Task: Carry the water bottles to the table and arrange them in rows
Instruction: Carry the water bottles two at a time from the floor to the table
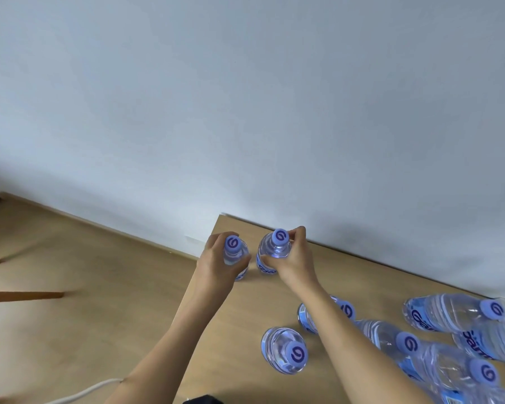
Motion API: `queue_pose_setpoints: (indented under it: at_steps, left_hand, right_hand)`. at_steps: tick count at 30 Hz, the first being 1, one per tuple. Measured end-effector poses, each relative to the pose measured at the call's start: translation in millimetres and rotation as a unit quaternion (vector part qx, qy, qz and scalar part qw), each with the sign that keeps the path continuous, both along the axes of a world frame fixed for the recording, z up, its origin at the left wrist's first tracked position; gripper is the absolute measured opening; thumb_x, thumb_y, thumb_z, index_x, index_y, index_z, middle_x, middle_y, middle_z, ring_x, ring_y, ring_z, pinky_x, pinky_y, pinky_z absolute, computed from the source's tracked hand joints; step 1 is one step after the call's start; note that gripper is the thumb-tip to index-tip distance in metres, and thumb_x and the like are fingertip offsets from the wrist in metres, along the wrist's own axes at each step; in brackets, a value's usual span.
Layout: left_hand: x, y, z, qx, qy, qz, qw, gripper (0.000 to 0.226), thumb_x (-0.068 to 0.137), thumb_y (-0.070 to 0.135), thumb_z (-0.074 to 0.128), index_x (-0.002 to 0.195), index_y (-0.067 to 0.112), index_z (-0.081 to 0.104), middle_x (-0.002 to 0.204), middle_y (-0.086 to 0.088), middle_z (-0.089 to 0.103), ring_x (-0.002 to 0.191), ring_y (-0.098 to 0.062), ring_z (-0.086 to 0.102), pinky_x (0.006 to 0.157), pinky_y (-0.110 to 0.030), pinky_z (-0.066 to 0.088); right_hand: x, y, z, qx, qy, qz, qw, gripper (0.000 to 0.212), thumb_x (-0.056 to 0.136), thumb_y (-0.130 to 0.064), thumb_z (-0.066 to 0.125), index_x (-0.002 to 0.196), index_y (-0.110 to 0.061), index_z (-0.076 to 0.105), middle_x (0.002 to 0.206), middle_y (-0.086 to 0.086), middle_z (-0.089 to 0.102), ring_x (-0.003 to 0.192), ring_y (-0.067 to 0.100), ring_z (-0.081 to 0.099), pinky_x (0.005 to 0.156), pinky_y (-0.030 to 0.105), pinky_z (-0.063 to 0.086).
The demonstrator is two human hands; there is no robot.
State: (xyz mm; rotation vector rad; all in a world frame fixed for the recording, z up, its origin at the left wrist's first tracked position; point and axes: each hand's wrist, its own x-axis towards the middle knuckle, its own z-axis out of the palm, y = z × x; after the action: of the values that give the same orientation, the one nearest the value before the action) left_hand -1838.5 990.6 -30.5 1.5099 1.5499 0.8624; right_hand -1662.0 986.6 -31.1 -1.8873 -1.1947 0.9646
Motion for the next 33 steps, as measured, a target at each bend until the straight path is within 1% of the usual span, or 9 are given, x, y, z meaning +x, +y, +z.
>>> queue_pose_setpoints:
  at_steps: [3,7,10,13,19,22,27,30,33]
  left_hand:
    - [-1.0,-1.9,-5.1,0.005,0.016,-0.003,1.0,0.039,0.071,0.047,0.072,0.101,0.057,0.049,0.11,0.034,0.05,0.092,0.017,0.056,0.067,0.001,0.041]
    - [-1.1,-1.7,-3.9,-0.008,0.029,-0.009,1.0,0.041,0.072,0.048,0.072,0.102,0.057,0.045,0.107,0.035,0.047,0.091,0.014,0.055,0.058,-0.01,0.042]
    - [0.0,-3.2,4.2,-0.03,0.035,0.002,0.999,0.059,0.07,0.05,0.077,0.114,0.057,0.037,0.109,0.033,0.046,0.095,0.009,0.053,0.069,-0.019,0.042]
    - [-1.8,-10.0,11.6,-0.049,0.029,0.025,0.998,0.085,0.07,0.047,0.082,0.139,0.03,0.035,0.127,0.015,0.043,0.112,-0.004,0.045,0.085,-0.026,0.039]
    - [-12.7,-52.7,41.7,-0.034,-0.019,0.059,0.997,0.059,0.084,0.028,0.076,0.133,0.02,0.045,0.131,0.007,0.051,0.12,-0.01,0.049,0.096,-0.03,0.043]
    - [-18.5,-81.7,55.4,-0.004,-0.055,0.05,0.997,0.042,0.086,0.03,0.073,0.12,0.031,0.049,0.116,0.024,0.053,0.112,0.0,0.052,0.09,-0.023,0.043]
    - [-27.3,-123.9,69.2,0.018,-0.086,0.007,0.996,0.032,0.088,0.035,0.069,0.11,0.047,0.048,0.112,0.037,0.053,0.105,0.024,0.048,0.086,-0.019,0.044]
    - [-34.8,-167.7,71.5,0.012,-0.076,-0.046,0.996,0.032,0.088,0.041,0.067,0.115,0.043,0.049,0.117,0.03,0.055,0.11,0.017,0.05,0.087,-0.02,0.046]
    - [-38.4,-217.3,70.1,0.011,-0.079,-0.091,0.993,0.032,0.089,0.037,0.067,0.116,0.036,0.051,0.118,0.022,0.056,0.11,0.009,0.053,0.08,-0.013,0.044]
  right_hand:
    - [-0.8,-5.1,-1.2,0.013,0.01,-0.001,1.0,0.062,0.065,-0.014,0.09,0.095,-0.031,0.039,0.097,-0.011,0.059,0.084,-0.003,0.059,0.06,0.005,0.042]
    - [0.3,-4.7,2.3,0.005,0.011,0.009,1.0,0.062,0.065,-0.017,0.09,0.1,-0.028,0.039,0.094,-0.015,0.059,0.081,0.001,0.06,0.057,0.005,0.041]
    - [0.9,-3.1,10.9,-0.018,0.012,0.032,0.999,0.073,0.067,-0.017,0.088,0.121,-0.022,0.04,0.107,-0.008,0.055,0.094,0.012,0.056,0.058,0.005,0.036]
    - [3.4,-7.2,22.0,-0.012,0.012,0.041,0.999,0.088,0.07,-0.015,0.087,0.14,-0.02,0.033,0.121,-0.006,0.042,0.108,0.01,0.043,0.068,0.003,0.032]
    - [2.7,-44.0,53.9,0.029,0.028,0.018,0.999,0.081,0.077,-0.016,0.083,0.141,-0.024,0.034,0.122,-0.011,0.043,0.111,0.005,0.046,0.077,0.011,0.035]
    - [-3.6,-79.3,70.9,0.041,0.03,0.006,0.999,0.076,0.077,-0.014,0.081,0.138,-0.025,0.039,0.107,-0.016,0.05,0.095,-0.006,0.051,0.068,0.0,0.036]
    - [-15.1,-145.5,94.9,0.083,0.067,-0.032,0.994,0.065,0.079,-0.013,0.08,0.13,-0.029,0.044,0.12,-0.014,0.053,0.117,0.002,0.049,0.078,0.001,0.036]
    - [-23.4,-207.7,104.6,0.099,0.086,-0.08,0.988,0.064,0.08,-0.012,0.08,0.132,-0.026,0.045,0.126,-0.004,0.054,0.118,0.008,0.053,0.092,0.018,0.041]
    - [-31.1,-276.2,103.2,0.103,0.099,-0.127,0.982,0.059,0.081,-0.014,0.08,0.126,-0.031,0.046,0.125,-0.004,0.056,0.116,0.008,0.055,0.095,0.024,0.043]
